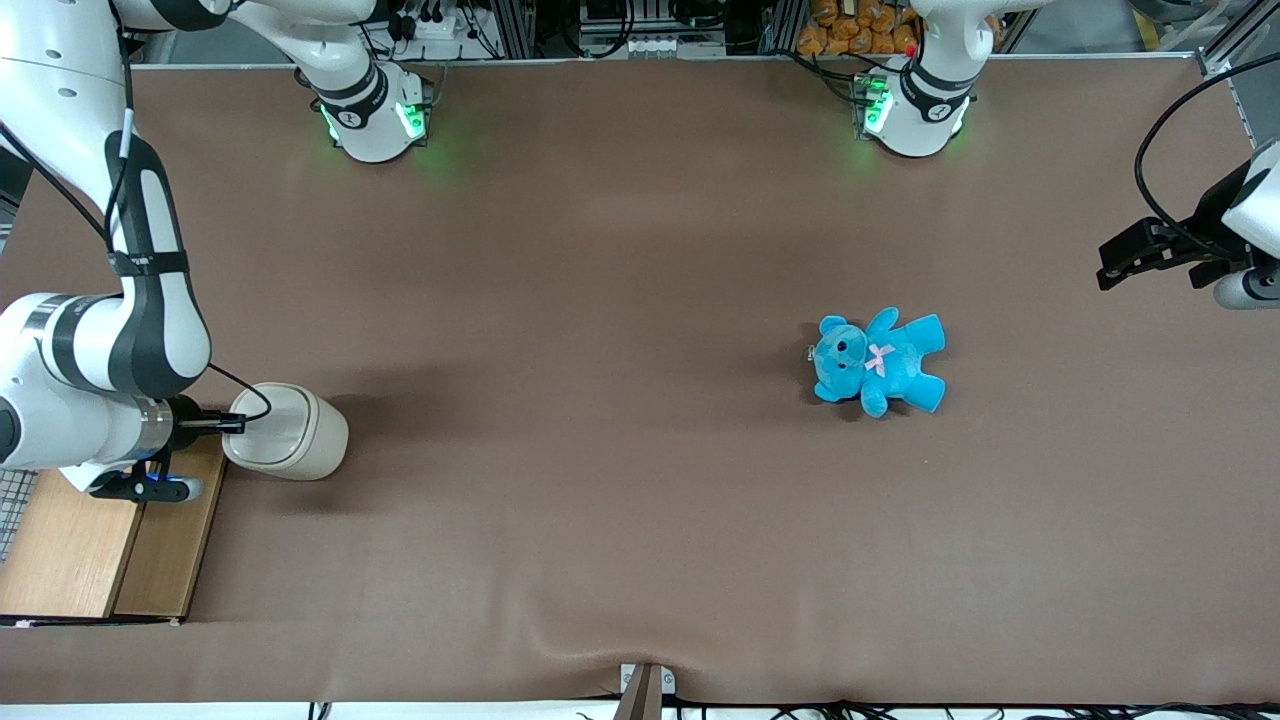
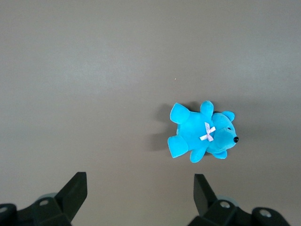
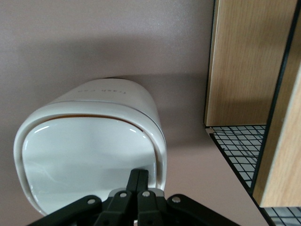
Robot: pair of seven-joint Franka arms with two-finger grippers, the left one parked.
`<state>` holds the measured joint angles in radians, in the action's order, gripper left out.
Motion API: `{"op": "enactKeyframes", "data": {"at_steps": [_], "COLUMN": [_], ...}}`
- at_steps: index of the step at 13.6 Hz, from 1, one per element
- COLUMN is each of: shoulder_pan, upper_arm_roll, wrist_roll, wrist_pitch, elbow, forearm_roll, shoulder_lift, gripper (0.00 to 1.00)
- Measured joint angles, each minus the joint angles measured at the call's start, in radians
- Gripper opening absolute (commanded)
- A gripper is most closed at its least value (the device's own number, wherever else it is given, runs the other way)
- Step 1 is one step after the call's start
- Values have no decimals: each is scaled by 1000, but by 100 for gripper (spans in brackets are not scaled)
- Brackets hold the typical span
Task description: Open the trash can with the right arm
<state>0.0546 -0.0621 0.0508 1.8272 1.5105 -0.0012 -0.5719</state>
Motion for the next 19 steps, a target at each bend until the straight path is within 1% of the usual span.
{"op": "enactKeyframes", "data": {"at_steps": [7,13,14,15,19], "shoulder_pan": [-9,-29,-34,-37,-37], "upper_arm_roll": [2,7,9,10,6], "wrist_roll": [0,0,0,1,20], "wrist_pitch": [-34,-110,-138,-165,-218], "elbow": [1,-8,-14,-22,-40], "forearm_roll": [0,0,0,0,0], "shoulder_lift": [93,247,272,294,377], "gripper": [0,0,36,99,100]}}
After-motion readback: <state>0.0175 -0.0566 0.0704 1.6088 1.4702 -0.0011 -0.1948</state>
